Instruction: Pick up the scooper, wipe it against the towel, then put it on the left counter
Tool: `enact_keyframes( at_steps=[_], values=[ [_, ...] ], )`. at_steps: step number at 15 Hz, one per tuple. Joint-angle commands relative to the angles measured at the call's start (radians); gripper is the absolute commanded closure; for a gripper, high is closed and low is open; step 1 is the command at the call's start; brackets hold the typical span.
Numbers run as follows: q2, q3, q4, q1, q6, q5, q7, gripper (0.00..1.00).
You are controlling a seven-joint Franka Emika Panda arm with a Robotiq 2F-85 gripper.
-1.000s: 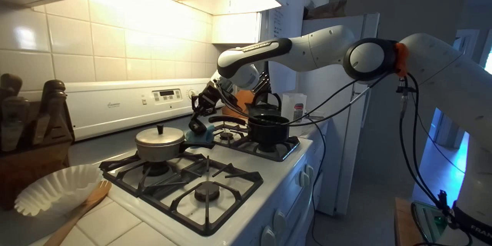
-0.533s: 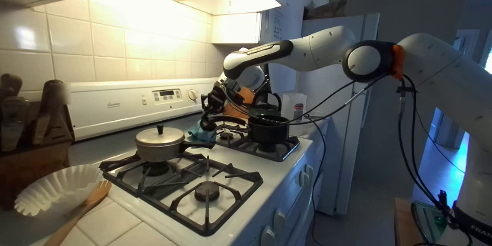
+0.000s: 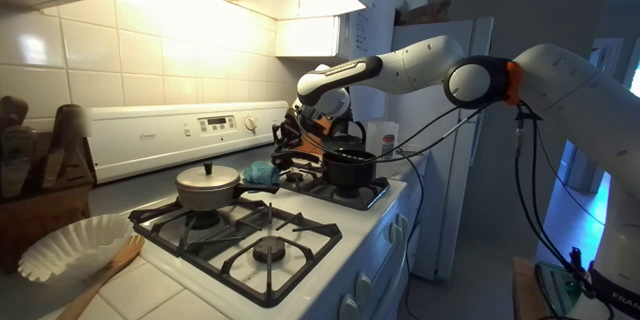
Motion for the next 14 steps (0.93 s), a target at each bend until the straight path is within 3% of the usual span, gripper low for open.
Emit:
enact_keyframes(
  at_steps=[1,14],
  values=[
    [0.019,0.032,0.036,0.004,-0.023,-0.013,-0.013,0.99],
    [0.075,0.21,0.201,0.019,-0.039,0.014,-0.285,0.99]
  ],
)
